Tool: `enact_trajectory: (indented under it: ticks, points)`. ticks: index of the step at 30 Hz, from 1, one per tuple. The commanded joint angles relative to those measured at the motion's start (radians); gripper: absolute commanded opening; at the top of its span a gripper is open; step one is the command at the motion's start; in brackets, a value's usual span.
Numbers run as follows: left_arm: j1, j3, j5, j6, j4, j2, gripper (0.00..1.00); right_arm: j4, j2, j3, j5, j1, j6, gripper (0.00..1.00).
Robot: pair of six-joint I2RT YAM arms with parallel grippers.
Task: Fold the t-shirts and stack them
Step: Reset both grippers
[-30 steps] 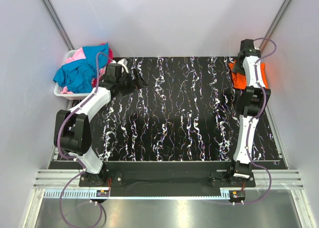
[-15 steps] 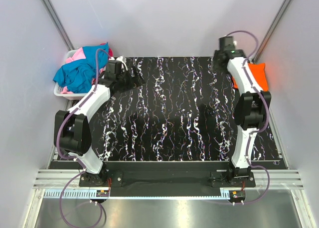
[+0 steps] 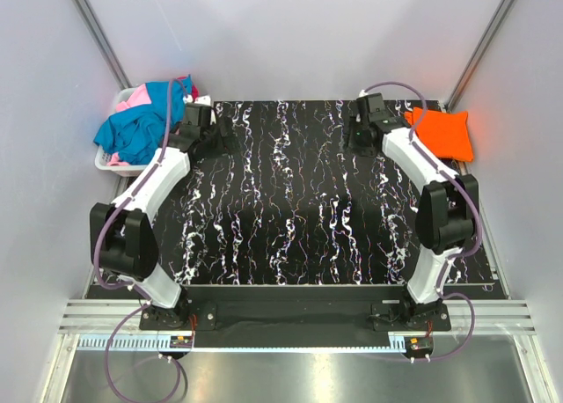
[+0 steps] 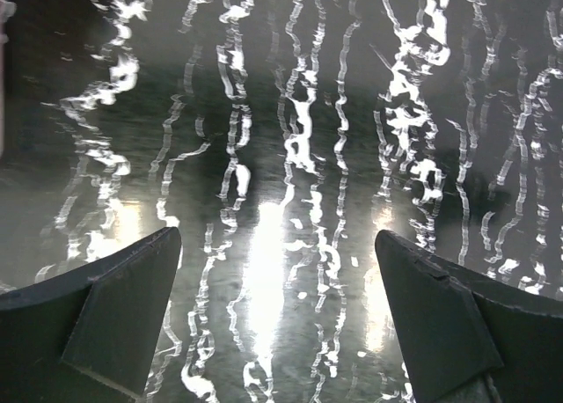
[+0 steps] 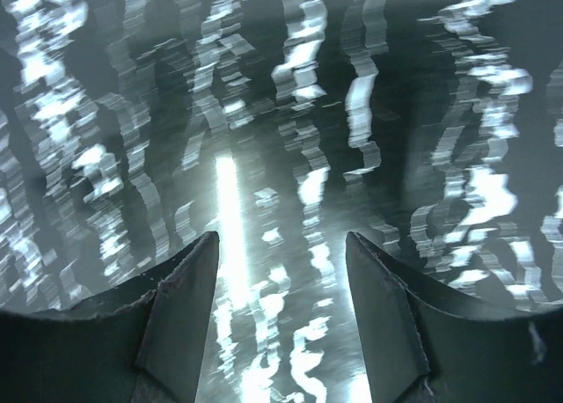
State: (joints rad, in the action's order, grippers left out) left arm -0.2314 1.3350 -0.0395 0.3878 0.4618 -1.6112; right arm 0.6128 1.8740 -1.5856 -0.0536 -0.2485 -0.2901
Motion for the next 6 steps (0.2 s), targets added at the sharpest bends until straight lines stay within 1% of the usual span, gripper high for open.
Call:
enact_trajectory:
  ticks: [1,4,6]
  points:
    - [-0.003,0.067,-0.100,-0.063,0.024,0.036,0.99,-0.068,-0.091,0.024,0.051,-0.087,-0.041,0.66]
    - [-0.003,0.076,-0.105,-0.061,0.046,0.030,0.99,-0.068,-0.113,0.048,0.046,-0.155,-0.058,0.67]
    - [-0.003,0.064,-0.114,-0.044,0.044,0.054,0.99,-0.065,-0.122,0.061,0.031,-0.184,-0.061,0.66]
